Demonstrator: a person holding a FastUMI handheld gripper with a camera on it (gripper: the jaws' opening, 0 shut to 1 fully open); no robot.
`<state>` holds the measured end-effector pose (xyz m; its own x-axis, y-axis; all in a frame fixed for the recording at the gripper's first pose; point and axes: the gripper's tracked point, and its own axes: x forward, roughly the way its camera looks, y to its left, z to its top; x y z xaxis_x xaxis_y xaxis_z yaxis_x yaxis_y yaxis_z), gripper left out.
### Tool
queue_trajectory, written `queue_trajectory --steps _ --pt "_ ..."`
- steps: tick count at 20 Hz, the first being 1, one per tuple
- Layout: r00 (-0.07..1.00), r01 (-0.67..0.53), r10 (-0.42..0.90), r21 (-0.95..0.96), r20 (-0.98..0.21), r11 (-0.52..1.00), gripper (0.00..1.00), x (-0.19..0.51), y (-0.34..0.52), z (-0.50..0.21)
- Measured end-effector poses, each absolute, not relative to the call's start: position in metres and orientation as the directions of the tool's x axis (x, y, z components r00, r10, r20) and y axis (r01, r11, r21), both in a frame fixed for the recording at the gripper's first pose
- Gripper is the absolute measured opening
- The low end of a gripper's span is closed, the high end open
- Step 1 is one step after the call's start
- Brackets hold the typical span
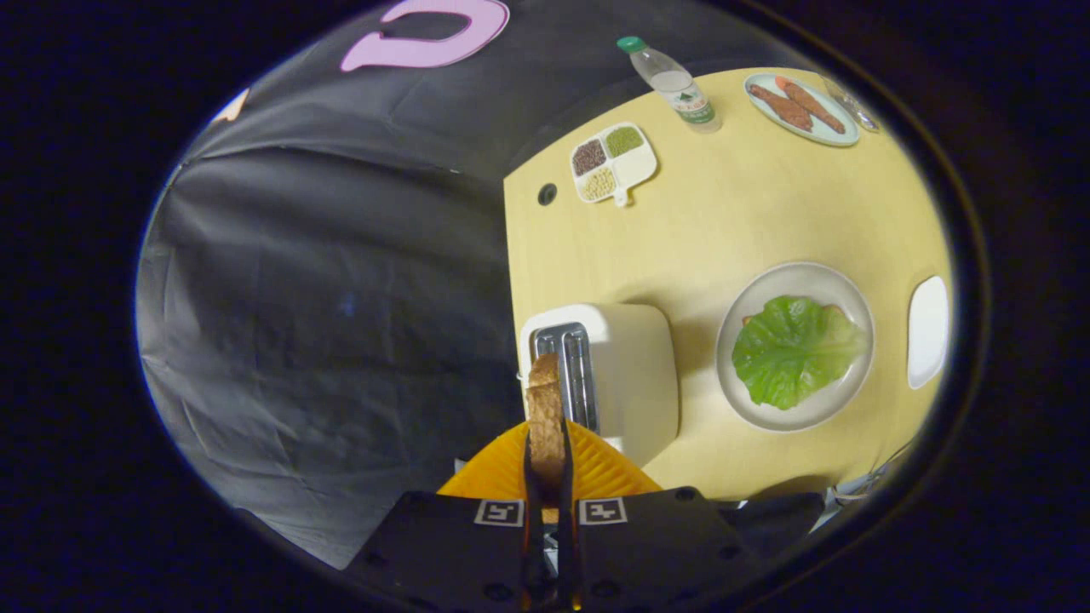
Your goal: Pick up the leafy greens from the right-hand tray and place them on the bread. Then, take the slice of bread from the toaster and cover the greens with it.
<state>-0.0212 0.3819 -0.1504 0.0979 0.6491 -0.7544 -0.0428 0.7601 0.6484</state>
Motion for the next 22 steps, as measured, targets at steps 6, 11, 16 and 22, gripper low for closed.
queue_trajectory --steps 6,11,16,22 --pt "0.161 0.009 0.689 0.699 -0.707 0.715 0.09 0.0 0.309 -0.156" --pt "0.121 -0.033 0.693 0.694 -0.711 0.719 0.09 0.0 0.264 -0.211" --pt "0.123 -0.002 0.687 0.692 -0.716 0.722 0.09 0.015 0.239 -0.266" --pt "0.084 -0.002 0.643 0.646 -0.761 0.764 0.09 0.02 0.236 -0.318"
